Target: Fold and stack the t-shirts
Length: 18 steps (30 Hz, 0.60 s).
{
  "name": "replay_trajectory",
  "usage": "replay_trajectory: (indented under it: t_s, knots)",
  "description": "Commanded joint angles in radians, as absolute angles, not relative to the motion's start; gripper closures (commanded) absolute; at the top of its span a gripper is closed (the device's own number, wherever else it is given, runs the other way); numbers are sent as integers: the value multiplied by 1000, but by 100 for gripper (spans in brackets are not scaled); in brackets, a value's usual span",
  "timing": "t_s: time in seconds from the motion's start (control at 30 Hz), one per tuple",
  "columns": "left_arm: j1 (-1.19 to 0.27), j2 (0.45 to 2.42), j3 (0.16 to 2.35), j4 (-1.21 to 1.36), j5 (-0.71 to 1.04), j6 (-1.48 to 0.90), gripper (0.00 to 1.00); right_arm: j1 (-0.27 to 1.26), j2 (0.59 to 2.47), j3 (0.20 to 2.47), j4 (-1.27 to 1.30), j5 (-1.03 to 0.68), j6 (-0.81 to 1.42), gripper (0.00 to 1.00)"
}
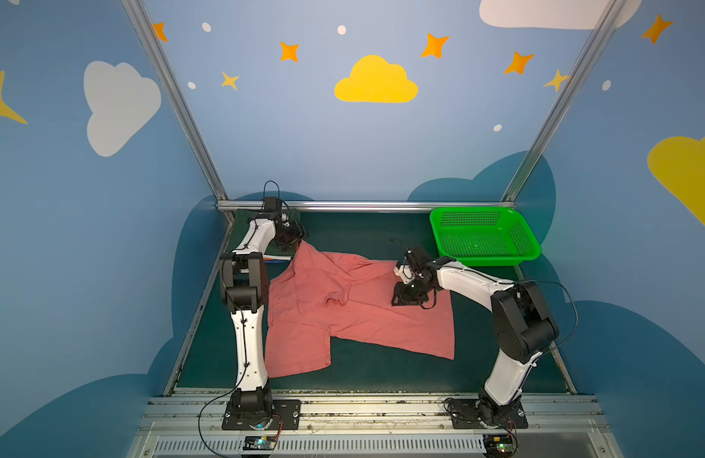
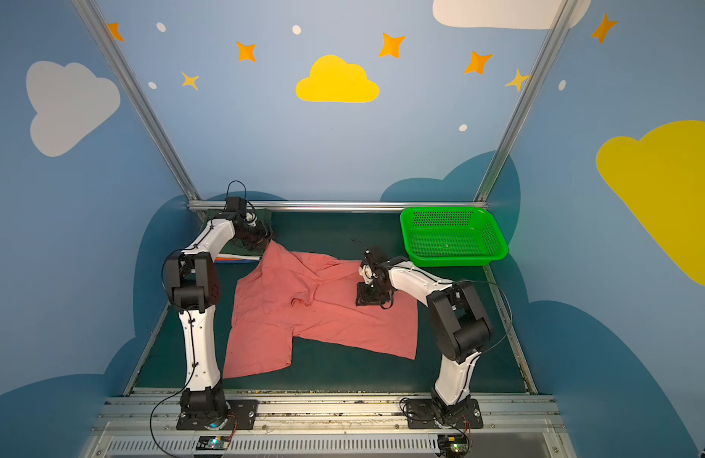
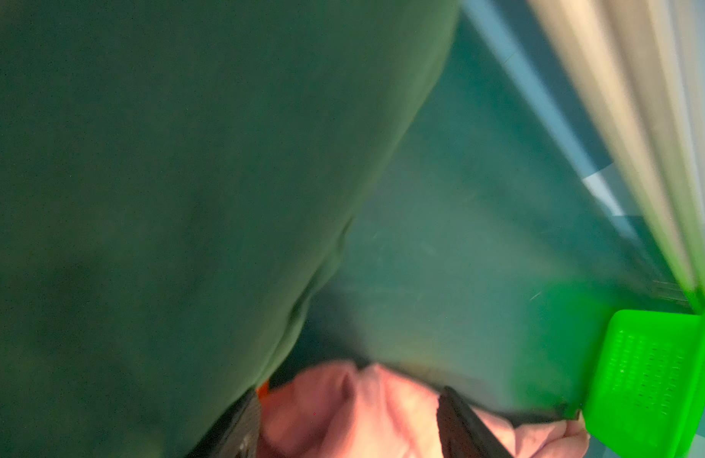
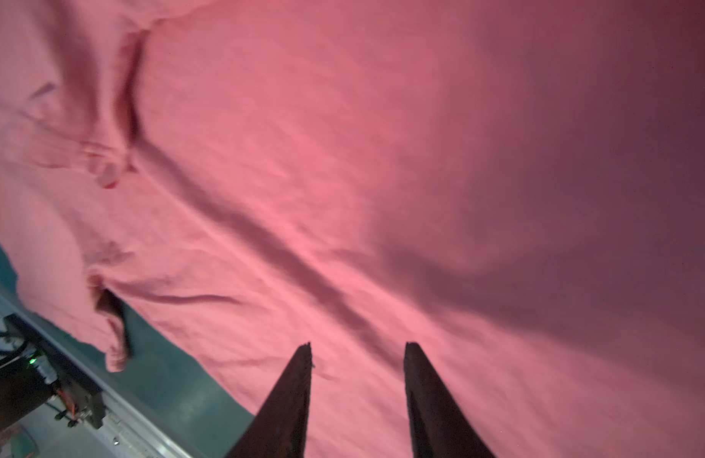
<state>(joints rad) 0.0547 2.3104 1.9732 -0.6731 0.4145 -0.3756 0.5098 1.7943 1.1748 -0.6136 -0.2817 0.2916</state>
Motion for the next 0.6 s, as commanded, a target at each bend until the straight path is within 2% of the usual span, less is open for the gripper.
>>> replay_trajectory:
  t_s: [0.0, 0.17, 0.43, 0.47, 0.57]
  knots:
    - [61, 2179, 1852, -656, 353, -356, 29, 500, 1725, 1135, -611, -253, 311, 58]
    - [58, 2103, 1681, -593, 386, -360, 37, 485, 1707, 1086, -585, -267, 324, 58]
    - [40, 2135, 1661, -621, 348, -344, 38, 481, 1692, 1033, -556, -274, 341, 59]
    - [38, 2138, 1663, -624, 338, -342, 41, 480, 1690, 1027, -555, -270, 343, 58]
    - [31, 2147, 1670, -607, 340, -342, 61, 476, 1692, 1007, -552, -254, 343, 58]
